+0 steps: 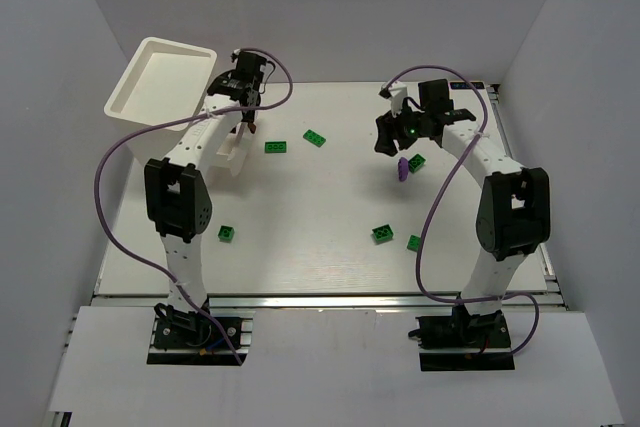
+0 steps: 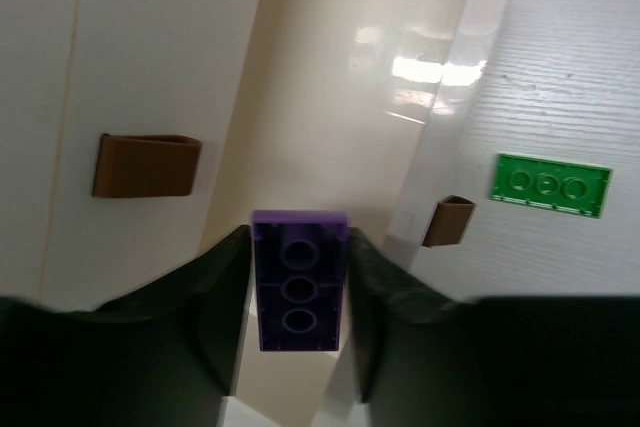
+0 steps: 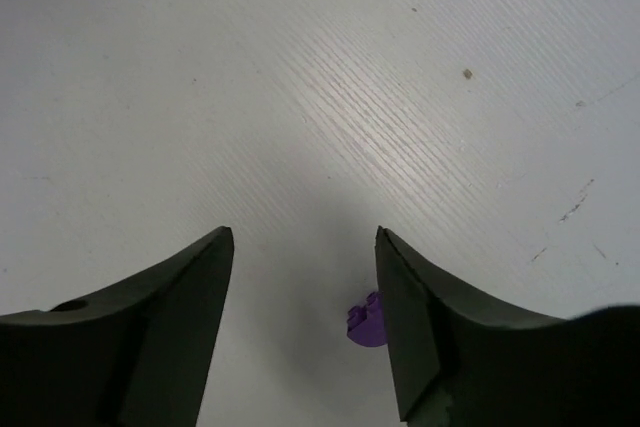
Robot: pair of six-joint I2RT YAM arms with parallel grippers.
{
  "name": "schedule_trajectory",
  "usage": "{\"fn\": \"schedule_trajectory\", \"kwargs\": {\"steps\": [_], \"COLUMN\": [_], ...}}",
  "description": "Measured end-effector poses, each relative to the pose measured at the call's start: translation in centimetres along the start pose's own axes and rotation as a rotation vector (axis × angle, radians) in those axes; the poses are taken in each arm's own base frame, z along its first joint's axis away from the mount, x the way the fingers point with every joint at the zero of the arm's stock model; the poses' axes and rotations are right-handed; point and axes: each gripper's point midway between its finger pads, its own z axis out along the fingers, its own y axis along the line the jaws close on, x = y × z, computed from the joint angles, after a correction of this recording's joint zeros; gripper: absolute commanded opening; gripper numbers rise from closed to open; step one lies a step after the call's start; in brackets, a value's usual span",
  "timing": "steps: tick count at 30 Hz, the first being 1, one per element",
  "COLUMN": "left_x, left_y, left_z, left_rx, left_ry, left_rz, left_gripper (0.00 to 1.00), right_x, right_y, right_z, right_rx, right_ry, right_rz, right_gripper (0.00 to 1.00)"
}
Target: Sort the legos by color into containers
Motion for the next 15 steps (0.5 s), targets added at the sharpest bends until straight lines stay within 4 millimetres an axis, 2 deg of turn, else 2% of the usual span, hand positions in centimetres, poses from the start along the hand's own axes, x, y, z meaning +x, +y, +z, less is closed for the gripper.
{"fn": "schedule_trajectory", "kwargs": {"steps": [2,3,6,8,11,15], "left_x": [0.0,-0.1,-0.9,-1.3,-1.7,-2.1], "left_y": [0.5,0.6,1.2,1.1,-0.1,-2.4], "left_z": [0.3,0.2,0.1,0.0,-0.4,-2.1], "left_rx": [-0.011,-0.013,-0.014,-0.001,0.055,0.205], "left_ry": [0.006,0.003,-0.012,-0.022,-0.032,-0.061], "left_rz": [-0.009,-0.016,-0.044,-0.055,-0.057,-0.071], "left_gripper": [0.74,0.77,0.81,0.81,0.81,0.72], "right_x": [0.0,0.1,0.4,0.6,1.3,3.4], "right_y": [0.0,0.0,-0.7,-1.8,-4.0,-6.0], "right_z": [0.0,0.1,0.3,0.7,1.3,1.7], "right_rx": [-0.001,0.0,0.03,0.076,0.172,0.27], "right_ry": [0.001,0.002,0.019,0.04,0.083,0.169], "right_rz": [-0.001,0.0,0.021,0.046,0.079,0.121], "right_gripper": [0.76,0.83,0.86,0.88,0.85,0.77]}}
